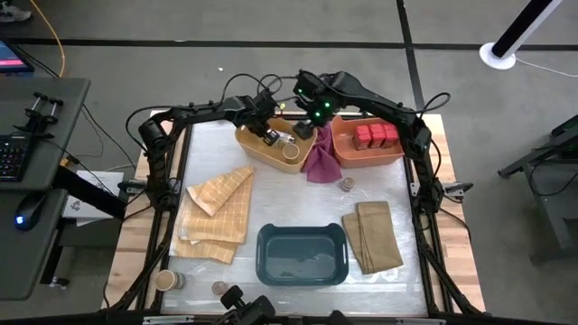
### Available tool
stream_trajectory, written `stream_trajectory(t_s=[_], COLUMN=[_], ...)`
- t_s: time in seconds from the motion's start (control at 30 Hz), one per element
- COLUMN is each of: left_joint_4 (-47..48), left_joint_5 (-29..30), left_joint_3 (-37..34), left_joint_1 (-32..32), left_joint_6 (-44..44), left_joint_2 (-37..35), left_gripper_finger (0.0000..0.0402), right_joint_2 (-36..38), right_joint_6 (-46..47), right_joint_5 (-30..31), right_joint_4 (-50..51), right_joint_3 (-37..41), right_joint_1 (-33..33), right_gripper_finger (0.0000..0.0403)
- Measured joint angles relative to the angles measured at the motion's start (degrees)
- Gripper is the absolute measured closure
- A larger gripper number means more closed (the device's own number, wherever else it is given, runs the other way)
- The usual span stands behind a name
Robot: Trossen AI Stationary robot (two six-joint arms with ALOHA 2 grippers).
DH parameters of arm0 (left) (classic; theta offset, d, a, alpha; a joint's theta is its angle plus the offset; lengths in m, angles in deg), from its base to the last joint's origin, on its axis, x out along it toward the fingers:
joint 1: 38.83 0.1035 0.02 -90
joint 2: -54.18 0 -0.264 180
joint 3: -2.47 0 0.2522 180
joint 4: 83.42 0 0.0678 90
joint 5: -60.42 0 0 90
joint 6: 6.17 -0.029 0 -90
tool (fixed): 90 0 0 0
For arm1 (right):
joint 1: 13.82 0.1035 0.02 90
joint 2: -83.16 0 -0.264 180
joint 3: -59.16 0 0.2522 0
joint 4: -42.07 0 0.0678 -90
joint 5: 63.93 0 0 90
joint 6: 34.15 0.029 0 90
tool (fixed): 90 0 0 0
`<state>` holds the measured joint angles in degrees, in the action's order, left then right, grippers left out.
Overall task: Sort spices by type
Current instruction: Put the right brown seasoning bottle into the yellow bin
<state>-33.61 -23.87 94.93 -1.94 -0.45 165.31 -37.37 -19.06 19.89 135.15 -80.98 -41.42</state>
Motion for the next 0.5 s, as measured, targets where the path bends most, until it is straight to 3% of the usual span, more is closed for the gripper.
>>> stream_trajectory(t_s=[0.2, 0.33, 0.5], left_joint_4=[-0.33, -0.25, -0.03], left_joint_5=[-0.54, -0.78, -1.29], left_joint_3=[-0.04, -0.07, -0.20], left_joint_1=[-0.17, -0.17, -0.12], left_joint_6=[-1.31, -3.01, -4.35], left_joint_2=[0.02, 0.04, -0.49], left_gripper_finger=[0.0401, 0.0401, 0.0401], right_joint_2=[0.00, -0.05, -0.09], right_joint_6=[-3.59, -6.34, -6.83], right_joint_5=[3.41, 4.99, 11.76], right_joint_4=[10.92, 10.82, 8.79], right_joint_3=[0.25, 3.27, 5.51], right_joint_1=[3.51, 6.43, 9.01], right_gripper_finger=[0.0073, 0.0079, 0.0127])
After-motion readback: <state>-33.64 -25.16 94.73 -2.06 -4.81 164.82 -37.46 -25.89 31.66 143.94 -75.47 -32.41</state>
